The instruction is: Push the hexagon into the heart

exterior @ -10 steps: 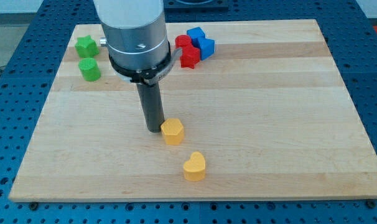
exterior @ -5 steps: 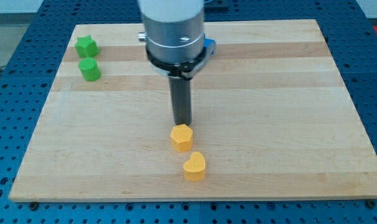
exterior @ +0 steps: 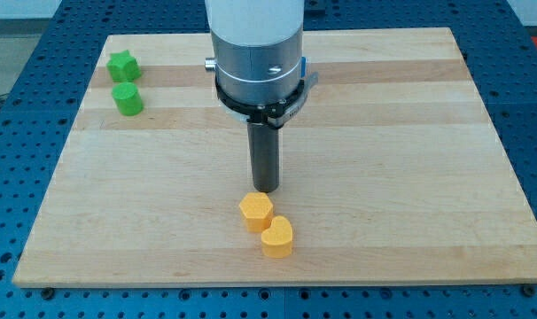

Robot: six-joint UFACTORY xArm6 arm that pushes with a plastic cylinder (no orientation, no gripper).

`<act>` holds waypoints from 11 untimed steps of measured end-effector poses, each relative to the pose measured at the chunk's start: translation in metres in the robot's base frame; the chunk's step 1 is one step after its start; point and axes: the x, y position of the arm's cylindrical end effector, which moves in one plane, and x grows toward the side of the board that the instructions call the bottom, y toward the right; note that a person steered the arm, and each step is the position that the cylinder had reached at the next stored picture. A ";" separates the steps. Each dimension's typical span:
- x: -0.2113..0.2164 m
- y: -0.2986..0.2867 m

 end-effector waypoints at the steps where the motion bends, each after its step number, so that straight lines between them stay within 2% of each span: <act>1: -0.004 0.000; 3: -0.044 -0.017; 4: -0.022 -0.037; 5: -0.014 -0.040; 6: 0.013 -0.036; 9: 0.014 0.003; 11: 0.014 0.008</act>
